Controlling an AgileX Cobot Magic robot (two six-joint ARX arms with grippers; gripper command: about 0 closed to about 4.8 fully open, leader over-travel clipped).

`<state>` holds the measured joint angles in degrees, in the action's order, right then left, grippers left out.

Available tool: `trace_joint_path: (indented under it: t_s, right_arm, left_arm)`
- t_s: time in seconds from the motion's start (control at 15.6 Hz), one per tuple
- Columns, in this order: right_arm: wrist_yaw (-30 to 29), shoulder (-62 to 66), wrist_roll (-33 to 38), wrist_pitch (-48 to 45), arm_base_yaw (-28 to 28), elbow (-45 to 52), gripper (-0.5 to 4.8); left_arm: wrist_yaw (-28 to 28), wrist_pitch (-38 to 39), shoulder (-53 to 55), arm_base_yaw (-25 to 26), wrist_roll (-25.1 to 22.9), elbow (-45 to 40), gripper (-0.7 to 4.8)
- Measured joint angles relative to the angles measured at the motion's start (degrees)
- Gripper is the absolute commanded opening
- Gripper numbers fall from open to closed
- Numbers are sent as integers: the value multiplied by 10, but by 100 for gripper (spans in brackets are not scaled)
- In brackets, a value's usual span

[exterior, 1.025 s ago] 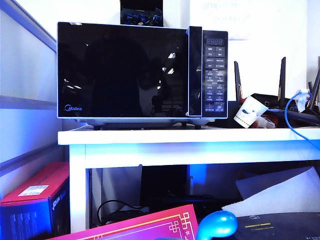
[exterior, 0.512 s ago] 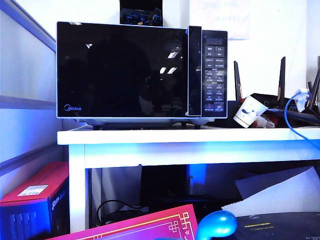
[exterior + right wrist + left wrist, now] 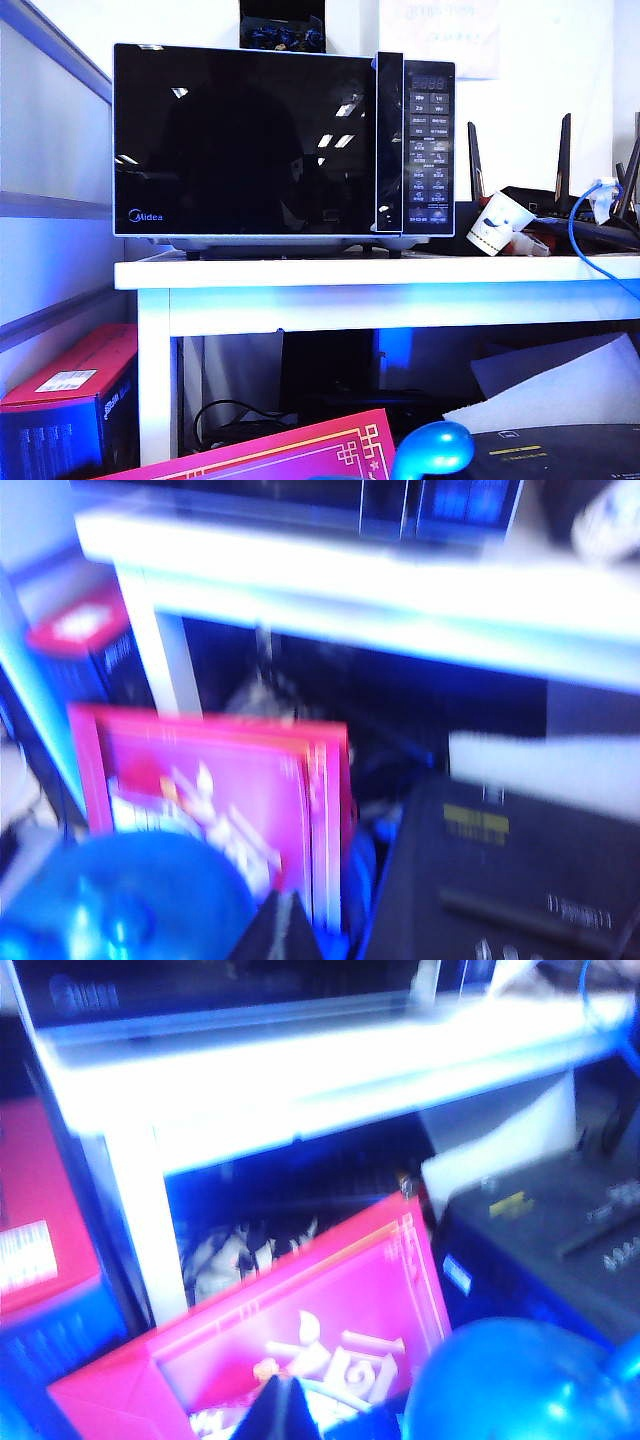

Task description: Open the microwave door, place the box of snacks from the top of the microwave inside, then close the microwave door.

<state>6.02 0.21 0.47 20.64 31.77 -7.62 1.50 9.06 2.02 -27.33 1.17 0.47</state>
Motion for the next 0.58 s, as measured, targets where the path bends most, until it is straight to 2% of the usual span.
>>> trace_joint_path:
  t_s: [0.26, 0.58]
  right_arm:
    - [0, 0, 6, 100, 0, 1, -6]
    - [2, 0, 28, 110, 0, 5, -6]
  left_arm:
    - [0, 0, 0, 0, 5, 0, -5]
    - [0, 0, 0, 0, 5, 0, -5]
